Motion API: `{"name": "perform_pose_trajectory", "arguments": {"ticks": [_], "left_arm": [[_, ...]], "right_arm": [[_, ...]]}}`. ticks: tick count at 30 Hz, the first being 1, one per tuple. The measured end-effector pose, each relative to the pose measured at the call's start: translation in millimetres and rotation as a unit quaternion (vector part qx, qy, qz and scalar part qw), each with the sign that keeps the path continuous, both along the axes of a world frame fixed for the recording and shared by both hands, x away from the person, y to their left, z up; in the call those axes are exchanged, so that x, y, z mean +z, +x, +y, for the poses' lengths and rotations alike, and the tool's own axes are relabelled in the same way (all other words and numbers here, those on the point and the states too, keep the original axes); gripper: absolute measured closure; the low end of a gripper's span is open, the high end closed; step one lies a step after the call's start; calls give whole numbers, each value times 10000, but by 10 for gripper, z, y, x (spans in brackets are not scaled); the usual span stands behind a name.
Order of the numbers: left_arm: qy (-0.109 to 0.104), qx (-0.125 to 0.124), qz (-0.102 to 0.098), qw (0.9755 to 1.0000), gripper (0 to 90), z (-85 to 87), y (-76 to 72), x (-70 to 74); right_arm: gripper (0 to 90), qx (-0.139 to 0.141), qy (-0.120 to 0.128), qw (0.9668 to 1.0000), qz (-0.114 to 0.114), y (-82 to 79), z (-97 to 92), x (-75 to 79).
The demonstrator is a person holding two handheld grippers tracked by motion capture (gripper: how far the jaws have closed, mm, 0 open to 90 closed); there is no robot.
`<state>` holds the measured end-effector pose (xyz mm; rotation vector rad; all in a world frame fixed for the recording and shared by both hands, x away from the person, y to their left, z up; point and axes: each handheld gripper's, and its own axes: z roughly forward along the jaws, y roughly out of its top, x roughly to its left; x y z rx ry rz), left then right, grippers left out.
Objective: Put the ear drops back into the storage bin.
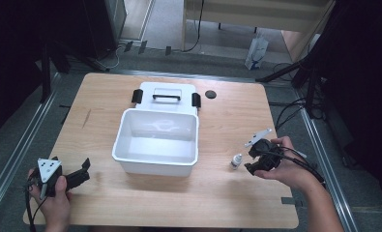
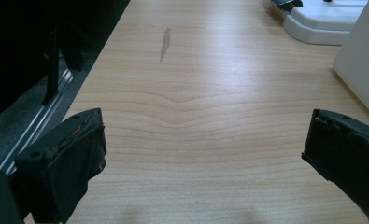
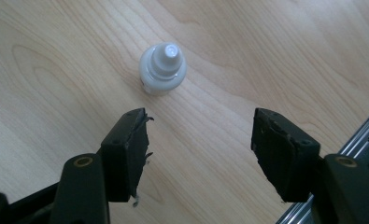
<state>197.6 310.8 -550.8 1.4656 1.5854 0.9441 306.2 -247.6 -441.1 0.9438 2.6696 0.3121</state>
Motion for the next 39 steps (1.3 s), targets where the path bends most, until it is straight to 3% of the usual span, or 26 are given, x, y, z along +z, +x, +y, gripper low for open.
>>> {"name": "perform_pose_trajectory", "arguments": {"ticks": [7,15,18,39], "left_arm": [[-12,-5,4,10000,1,4,4,0],[-27,-4,7,10000,1,6,6,-1],[-29,-5,14,10000,1,7,6,0],[-56,-13,26,10000,0,15,8,1]], "right_arm": [[454,226,21,9987,458,62,89,-3],[482,292,-172,9970,697,145,169,2],[497,362,-330,9962,726,171,193,-11],[573,547,-399,9931,961,330,406,-77]]}}
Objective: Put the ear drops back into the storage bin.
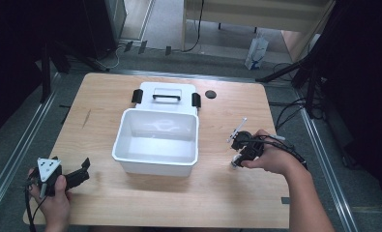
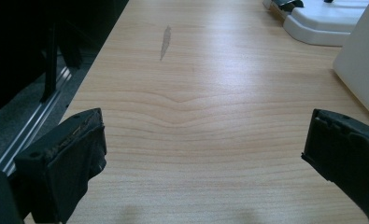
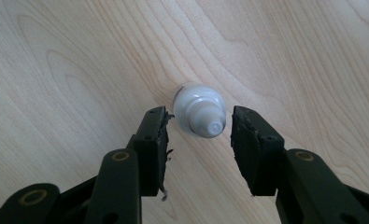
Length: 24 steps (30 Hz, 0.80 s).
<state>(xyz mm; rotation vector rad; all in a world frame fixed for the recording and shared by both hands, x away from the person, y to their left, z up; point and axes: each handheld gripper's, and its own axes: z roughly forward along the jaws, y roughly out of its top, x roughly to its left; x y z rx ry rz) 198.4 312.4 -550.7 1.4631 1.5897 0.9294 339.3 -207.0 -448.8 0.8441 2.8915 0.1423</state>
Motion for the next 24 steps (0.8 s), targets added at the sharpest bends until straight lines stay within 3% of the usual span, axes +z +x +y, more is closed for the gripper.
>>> {"name": "perform_pose_trajectory", "arguments": {"ticks": [24], "left_arm": [[-15,33,-3,10000,0,0,2,-1]], "right_arm": [[709,-130,30,9998,125,65,35,-45]]}}
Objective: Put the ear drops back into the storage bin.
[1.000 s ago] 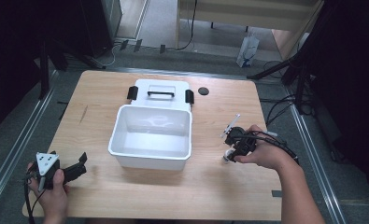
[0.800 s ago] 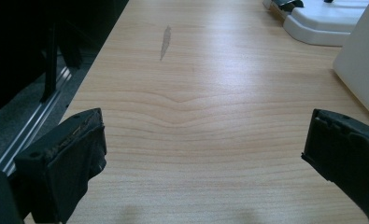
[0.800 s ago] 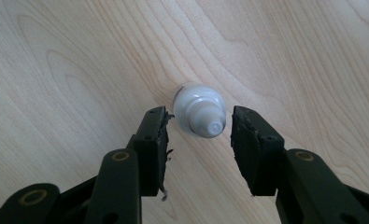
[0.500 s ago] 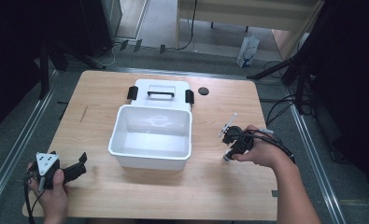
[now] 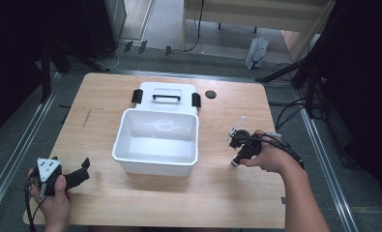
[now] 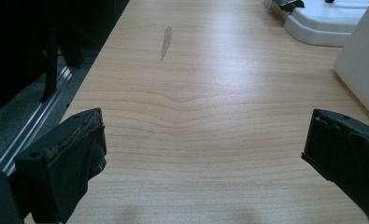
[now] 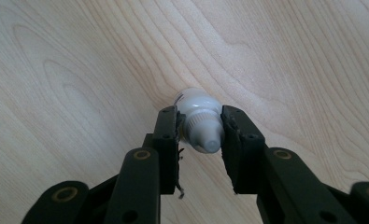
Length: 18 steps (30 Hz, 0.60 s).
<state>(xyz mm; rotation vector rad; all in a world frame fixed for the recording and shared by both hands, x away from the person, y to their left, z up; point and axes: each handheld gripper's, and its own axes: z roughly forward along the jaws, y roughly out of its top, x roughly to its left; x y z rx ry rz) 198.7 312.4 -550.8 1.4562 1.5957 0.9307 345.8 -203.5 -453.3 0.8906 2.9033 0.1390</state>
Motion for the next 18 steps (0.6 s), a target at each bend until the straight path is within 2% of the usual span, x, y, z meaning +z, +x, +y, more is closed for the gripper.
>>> {"name": "perform_pose_trajectory", "arguments": {"ticks": [4,8,18], "left_arm": [[-1,4,1,10000,0,0,0,0],[5,5,11,10000,0,0,1,1],[19,7,5,10000,0,-4,-2,1]], "right_arm": [[721,111,1,9999,0,-7,1,12],[721,269,-99,9996,3,-9,9,27],[721,456,3,9989,-125,20,93,250]]}}
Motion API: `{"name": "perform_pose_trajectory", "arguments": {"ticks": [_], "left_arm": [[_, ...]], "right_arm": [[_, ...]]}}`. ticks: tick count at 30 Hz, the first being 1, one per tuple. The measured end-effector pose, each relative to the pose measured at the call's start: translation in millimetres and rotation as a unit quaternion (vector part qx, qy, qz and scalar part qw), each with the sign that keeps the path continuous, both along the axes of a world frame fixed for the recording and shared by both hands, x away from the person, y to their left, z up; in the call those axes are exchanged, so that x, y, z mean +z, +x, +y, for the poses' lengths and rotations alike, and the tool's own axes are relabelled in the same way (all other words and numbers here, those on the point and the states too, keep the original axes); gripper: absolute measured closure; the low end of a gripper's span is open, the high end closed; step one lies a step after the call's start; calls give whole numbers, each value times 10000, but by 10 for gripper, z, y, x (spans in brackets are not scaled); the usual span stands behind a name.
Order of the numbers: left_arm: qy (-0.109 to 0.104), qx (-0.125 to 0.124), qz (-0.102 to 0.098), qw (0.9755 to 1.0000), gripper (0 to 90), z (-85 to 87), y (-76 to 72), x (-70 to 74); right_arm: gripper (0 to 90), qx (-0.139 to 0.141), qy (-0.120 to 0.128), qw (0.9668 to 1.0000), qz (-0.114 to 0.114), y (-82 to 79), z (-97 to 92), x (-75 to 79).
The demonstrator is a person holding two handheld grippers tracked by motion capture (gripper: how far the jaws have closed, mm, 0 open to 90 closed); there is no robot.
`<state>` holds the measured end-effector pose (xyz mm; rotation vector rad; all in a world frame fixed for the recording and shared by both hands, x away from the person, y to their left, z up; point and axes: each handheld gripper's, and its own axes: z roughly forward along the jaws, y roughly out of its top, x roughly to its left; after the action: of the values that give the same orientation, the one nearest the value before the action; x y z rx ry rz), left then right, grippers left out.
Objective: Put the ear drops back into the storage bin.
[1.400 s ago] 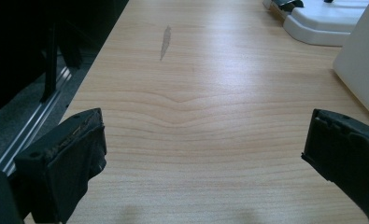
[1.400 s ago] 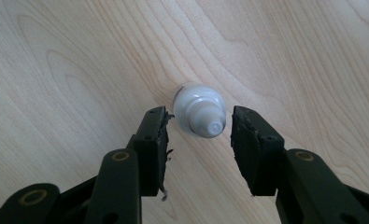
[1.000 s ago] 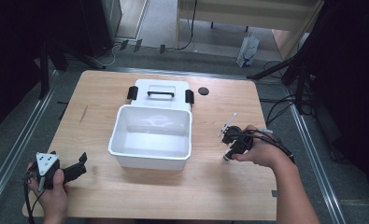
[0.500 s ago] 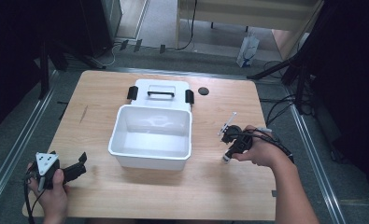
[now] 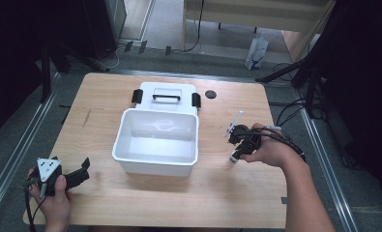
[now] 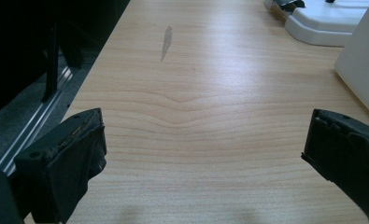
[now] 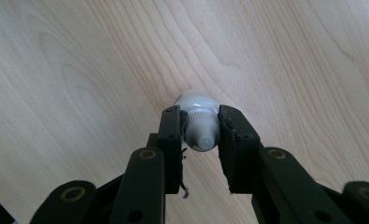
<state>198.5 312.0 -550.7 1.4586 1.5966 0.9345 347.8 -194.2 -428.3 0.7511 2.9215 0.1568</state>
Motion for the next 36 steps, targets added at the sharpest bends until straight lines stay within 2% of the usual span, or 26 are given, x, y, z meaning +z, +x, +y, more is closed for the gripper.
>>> {"name": "perform_pose_trajectory", "arguments": {"ticks": [19,32,36], "left_arm": [[-20,0,-14,10000,0,2,0,-2],[-30,9,-26,10000,1,3,2,-2],[-34,-4,-13,10000,1,6,3,-2]], "right_arm": [[721,212,69,9997,-37,37,252,405],[722,343,-25,9994,51,58,438,576],[722,378,18,9993,79,74,507,643]]}}
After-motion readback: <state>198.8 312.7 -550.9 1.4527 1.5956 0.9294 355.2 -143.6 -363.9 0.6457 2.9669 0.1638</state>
